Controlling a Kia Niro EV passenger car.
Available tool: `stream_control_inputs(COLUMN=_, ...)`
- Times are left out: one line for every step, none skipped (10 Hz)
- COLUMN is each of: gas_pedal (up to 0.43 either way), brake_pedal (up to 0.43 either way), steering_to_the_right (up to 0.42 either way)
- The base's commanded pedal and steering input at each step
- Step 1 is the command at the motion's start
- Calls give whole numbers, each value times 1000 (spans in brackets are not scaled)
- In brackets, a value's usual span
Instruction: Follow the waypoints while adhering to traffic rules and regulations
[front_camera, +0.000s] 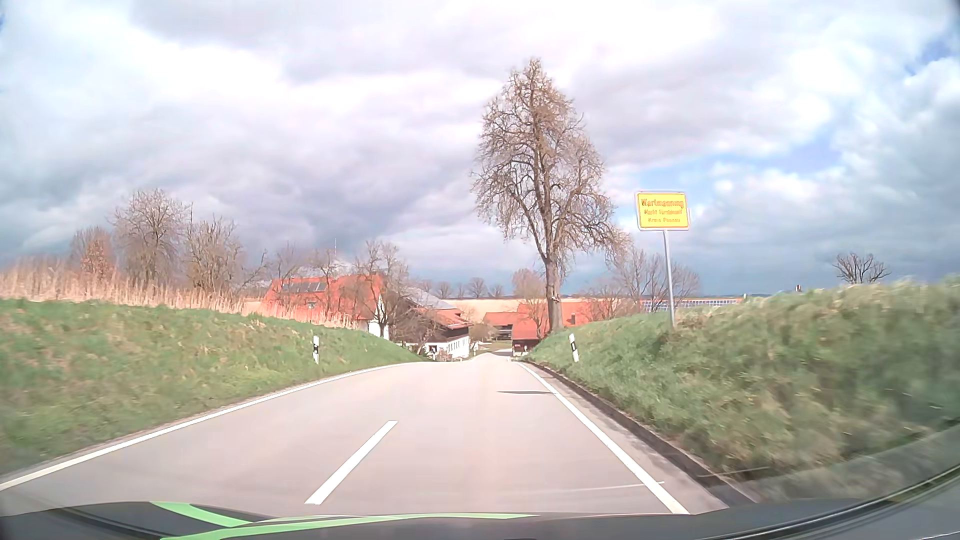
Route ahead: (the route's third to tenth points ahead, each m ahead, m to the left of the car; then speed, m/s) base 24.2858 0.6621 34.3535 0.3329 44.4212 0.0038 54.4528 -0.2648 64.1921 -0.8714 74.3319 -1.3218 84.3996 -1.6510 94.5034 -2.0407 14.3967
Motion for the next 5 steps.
stream_control_inputs(gas_pedal=0, brake_pedal=79, steering_to_the_right=8)
stream_control_inputs(gas_pedal=0, brake_pedal=85, steering_to_the_right=8)
stream_control_inputs(gas_pedal=0, brake_pedal=85, steering_to_the_right=7)
stream_control_inputs(gas_pedal=0, brake_pedal=85, steering_to_the_right=7)
stream_control_inputs(gas_pedal=0, brake_pedal=85, steering_to_the_right=7)
